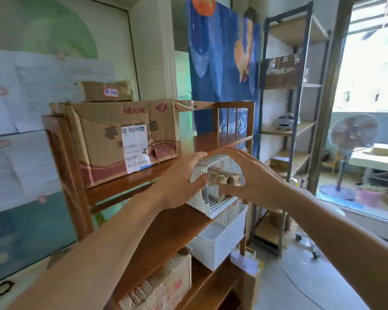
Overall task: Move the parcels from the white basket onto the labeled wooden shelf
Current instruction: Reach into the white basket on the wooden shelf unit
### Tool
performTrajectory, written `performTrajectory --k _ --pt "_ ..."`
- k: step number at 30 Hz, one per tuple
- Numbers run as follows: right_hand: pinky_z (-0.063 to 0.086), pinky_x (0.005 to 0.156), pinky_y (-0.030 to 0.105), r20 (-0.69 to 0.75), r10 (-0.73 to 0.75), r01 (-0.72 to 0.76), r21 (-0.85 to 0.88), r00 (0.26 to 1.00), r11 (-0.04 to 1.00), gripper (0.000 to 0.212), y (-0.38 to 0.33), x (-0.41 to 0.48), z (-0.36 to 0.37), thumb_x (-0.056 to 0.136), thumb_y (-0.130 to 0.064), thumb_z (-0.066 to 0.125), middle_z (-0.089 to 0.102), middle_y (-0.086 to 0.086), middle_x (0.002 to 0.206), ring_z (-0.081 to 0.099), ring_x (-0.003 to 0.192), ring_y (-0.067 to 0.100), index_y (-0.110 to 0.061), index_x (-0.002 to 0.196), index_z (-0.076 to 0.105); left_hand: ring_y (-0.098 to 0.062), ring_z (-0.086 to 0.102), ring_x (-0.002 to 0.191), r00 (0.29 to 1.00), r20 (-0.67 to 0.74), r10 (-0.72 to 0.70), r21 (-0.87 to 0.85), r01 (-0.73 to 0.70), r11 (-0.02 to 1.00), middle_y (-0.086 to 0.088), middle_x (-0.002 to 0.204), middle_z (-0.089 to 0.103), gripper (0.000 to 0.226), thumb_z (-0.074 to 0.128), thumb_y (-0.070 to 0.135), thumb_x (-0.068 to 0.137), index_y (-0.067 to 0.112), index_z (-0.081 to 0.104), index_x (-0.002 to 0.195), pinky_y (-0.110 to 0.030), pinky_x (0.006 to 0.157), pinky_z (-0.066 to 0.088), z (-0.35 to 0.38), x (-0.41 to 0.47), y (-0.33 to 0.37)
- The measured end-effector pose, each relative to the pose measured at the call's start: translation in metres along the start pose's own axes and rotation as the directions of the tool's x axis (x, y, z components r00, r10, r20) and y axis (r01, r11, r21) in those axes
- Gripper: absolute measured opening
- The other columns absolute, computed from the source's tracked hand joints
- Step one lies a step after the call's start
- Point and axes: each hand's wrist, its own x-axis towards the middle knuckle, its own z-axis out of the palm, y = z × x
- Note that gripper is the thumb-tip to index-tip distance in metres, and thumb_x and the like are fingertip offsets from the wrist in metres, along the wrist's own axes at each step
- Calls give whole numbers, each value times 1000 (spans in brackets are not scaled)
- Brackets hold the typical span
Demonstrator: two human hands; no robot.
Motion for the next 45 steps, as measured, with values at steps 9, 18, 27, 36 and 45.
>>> performTrajectory --k 9,18,27,36,45 --pt "34 109 29 88 169 -172 27 982 985 88 235 68 72 82 -48 76 37 -5 160 41 142 17 -24 155 32 -23 35 148 974 136 -180 -65 190 980 -7 160 40 57 50 34 100 12 39 151 -36 117 29 192 171 -44" --pt "47 101 39 270 307 -339 80 913 937 79 388 176 173 76 -42 75 45 4 145 50 130 28 -26 146 41 -21 37 145 879 244 -409 59 408 911 2 162 35 59 46 18 93 21 36 151 -35 116 29 287 308 -102" --pt "53 82 37 172 448 -477 209 877 853 53 420 182 206 71 -40 71 63 1 114 64 101 27 -33 122 56 -25 36 146 811 208 -547 45 550 834 -8 160 38 64 50 21 94 13 33 155 -36 119 26 315 323 -143" --pt "61 60 33 -85 488 -322 652 869 686 38 428 86 100 71 -21 70 73 -10 91 69 76 10 -35 107 68 -3 50 132 842 -66 -535 -524 427 737 9 144 52 49 53 34 102 27 40 148 -25 110 36 304 305 -91" --pt "60 61 27 -111 452 -120 883 885 453 38 289 55 91 81 -3 77 75 -8 101 76 87 15 -24 109 61 19 61 91 660 -335 -672 -693 311 650 18 105 68 19 55 32 98 35 57 116 1 71 43 225 155 -38"
